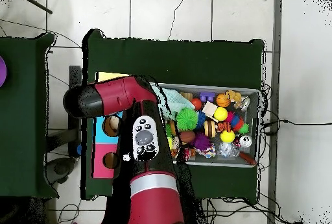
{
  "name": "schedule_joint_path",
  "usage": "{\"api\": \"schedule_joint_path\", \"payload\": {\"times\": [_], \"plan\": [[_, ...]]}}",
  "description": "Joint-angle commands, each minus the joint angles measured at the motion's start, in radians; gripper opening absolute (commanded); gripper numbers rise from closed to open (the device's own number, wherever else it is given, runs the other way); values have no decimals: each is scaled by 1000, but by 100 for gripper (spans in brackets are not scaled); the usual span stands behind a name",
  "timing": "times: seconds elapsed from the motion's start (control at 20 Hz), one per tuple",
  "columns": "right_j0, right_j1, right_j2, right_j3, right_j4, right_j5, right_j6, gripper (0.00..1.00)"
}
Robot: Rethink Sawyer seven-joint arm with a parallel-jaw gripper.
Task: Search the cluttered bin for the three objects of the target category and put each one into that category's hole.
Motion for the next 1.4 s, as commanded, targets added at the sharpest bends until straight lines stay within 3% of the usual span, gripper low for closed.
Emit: {"api": "schedule_joint_path", "payload": {"times": [0.05,0.45,0.5,1.05,1.4], "plan": [[-43,-19,20,13,-4,62,83,0],[-72,-14,66,37,14,39,59,0],[-74,-15,70,40,12,37,59,100],[-65,-11,66,24,2,36,62,100],[-49,-83,30,16,4,82,79,100]]}}
